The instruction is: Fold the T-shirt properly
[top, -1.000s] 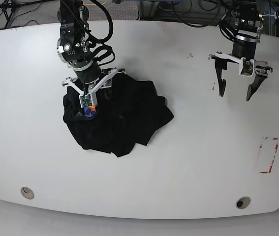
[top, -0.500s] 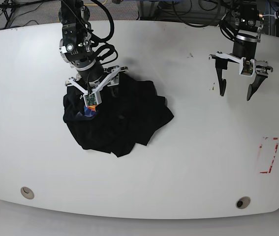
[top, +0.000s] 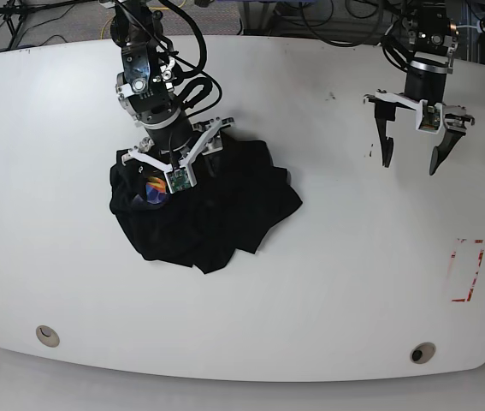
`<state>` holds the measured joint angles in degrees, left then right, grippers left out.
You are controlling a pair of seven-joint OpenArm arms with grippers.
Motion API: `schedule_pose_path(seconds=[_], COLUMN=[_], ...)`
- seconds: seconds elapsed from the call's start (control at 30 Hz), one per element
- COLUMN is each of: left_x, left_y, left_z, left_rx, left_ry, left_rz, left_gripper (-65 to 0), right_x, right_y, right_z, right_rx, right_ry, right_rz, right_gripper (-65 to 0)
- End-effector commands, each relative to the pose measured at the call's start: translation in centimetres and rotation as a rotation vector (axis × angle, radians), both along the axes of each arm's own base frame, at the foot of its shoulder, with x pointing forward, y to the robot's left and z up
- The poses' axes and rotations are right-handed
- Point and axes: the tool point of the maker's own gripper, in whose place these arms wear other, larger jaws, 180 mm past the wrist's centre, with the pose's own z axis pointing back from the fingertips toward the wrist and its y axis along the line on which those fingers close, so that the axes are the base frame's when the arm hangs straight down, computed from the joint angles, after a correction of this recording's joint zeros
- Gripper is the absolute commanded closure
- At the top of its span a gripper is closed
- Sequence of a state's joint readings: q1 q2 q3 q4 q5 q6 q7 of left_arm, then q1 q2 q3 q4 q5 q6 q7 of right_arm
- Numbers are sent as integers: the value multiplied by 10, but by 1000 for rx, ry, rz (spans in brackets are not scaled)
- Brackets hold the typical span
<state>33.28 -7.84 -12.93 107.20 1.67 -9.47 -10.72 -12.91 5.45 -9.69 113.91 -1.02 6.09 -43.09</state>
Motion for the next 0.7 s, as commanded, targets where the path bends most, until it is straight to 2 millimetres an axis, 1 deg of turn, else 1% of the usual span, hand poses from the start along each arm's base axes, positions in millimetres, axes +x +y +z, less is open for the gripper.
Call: schedule_pose_path(seconds=[0.0, 0.2, 0.27, 0.4, 0.53, 0.6, 0.67], left_x=[3, 3, 4, 4, 4, 5, 5], left_y=[0, 1, 1, 1, 0, 1, 1], left_z=[11, 11, 11, 11, 11, 12, 11], left_rx=[5, 8, 7, 5, 4, 5, 5], left_ry=[-43, -44, -43, -43, -44, -44, -43], left_rz=[-4, -3, -3, -2, -3, 0, -1], left_gripper=[-453, -452, -454, -455, -455, -454, -454], right_x=[12, 21, 20, 20, 21, 21, 21], right_y=[0, -2, 3, 3, 0, -8, -10], right_z=[17, 25, 27, 28, 28, 28, 28], right_rx=[27, 56, 87, 105, 112, 99, 97], right_ry=[-62, -83, -84, -80, -81, -86, -87], right_rz=[-3, -13, -2, -4, -15, -29, -35], right_gripper=[-368, -369, -359, -356, -353, -353, -351])
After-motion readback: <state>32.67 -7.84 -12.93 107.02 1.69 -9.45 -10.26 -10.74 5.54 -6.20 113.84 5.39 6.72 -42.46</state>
